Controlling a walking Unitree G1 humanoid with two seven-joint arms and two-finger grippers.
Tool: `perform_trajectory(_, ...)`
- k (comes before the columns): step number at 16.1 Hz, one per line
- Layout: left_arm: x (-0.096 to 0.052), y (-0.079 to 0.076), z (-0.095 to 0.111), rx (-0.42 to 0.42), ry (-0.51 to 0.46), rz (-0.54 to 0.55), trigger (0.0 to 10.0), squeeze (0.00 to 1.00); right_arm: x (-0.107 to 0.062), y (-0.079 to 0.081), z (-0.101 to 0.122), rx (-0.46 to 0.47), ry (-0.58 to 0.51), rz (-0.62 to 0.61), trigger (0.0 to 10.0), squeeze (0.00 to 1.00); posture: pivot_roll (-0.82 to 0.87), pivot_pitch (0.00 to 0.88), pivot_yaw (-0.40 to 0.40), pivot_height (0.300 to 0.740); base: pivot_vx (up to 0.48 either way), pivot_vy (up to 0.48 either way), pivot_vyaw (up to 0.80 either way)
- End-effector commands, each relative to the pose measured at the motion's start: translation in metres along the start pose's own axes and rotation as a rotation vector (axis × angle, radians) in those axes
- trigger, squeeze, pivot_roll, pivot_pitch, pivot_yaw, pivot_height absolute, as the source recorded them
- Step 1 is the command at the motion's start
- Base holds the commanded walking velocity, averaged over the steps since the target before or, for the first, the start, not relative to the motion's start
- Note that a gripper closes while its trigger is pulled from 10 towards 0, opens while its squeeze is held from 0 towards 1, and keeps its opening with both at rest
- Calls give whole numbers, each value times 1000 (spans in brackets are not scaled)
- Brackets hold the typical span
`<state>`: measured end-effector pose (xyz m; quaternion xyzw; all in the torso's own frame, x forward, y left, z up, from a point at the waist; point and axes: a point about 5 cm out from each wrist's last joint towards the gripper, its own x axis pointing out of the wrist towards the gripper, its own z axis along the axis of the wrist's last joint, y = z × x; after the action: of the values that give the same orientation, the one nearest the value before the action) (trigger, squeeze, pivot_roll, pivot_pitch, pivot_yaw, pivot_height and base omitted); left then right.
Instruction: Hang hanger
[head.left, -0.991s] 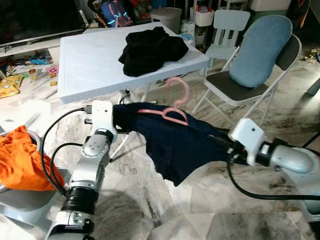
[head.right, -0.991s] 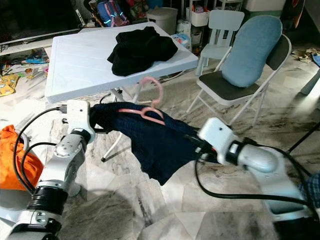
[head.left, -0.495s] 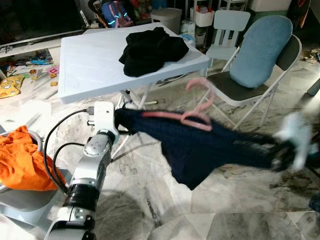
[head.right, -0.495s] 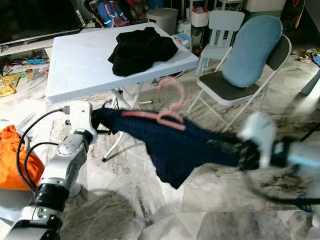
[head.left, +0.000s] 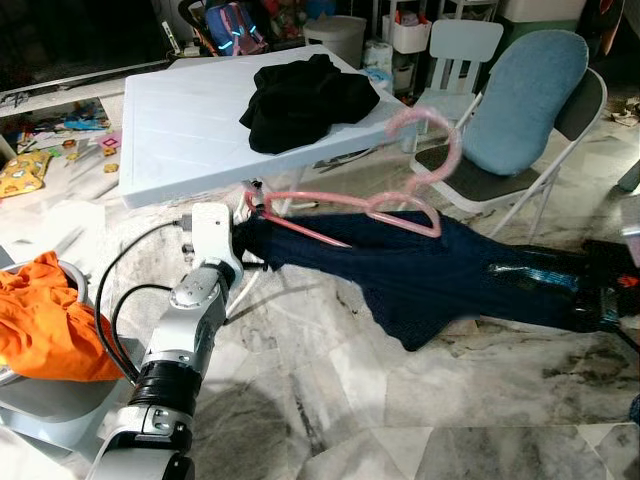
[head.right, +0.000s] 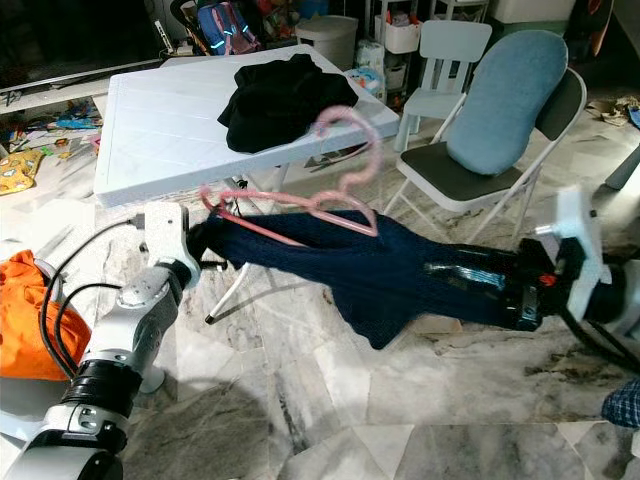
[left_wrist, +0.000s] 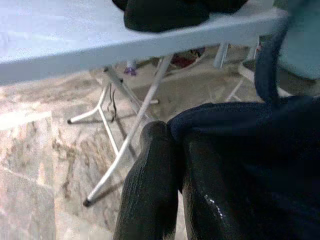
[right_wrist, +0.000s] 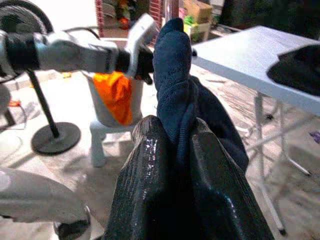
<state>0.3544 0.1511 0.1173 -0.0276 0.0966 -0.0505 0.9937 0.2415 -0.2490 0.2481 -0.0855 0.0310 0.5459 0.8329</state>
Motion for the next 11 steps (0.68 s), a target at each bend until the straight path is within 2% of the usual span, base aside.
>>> perform_trajectory(1,-11,52,-18,-33,89,192,0,0,-15,-3,28,-69,-99,-34,10000,0,-194,0,81,740,0,0,0)
perform_trajectory(2,-12,49,-24,-32,110,180,0,0,-15,-5,32,-63,-130,-40,10000,0,-196,0,81,740,0,0,0)
perform_trajectory(4,-12,39,-29,-52,116,137,0,0,-14,-16,35,-76,-149,-134,10000,0,-200,0,80,740,0,0,0)
perform_trajectory(5,-11,20,-26,-67,85,46,0,0,-7,-28,31,-111,-142,-250,10000,0,-198,0,78,740,0,0,0)
perform_trajectory(6,-11,9,-23,-46,62,-14,0,0,0,-31,27,-115,-137,-282,10000,0,-195,0,77,740,0,0,0)
perform_trajectory(7,-12,-2,-21,-6,42,-67,10000,996,8,-32,21,-130,-114,-301,10000,0,-189,0,76,740,0,0,0)
perform_trajectory(9,-16,-21,-19,40,16,-153,10000,1000,35,-26,3,-156,-64,-309,10000,0,-180,0,74,740,0,0,0)
perform_trajectory(11,-18,-24,-20,93,8,-171,10000,1000,44,-25,-2,-166,-61,-314,10000,0,-174,0,75,740,0,0,0)
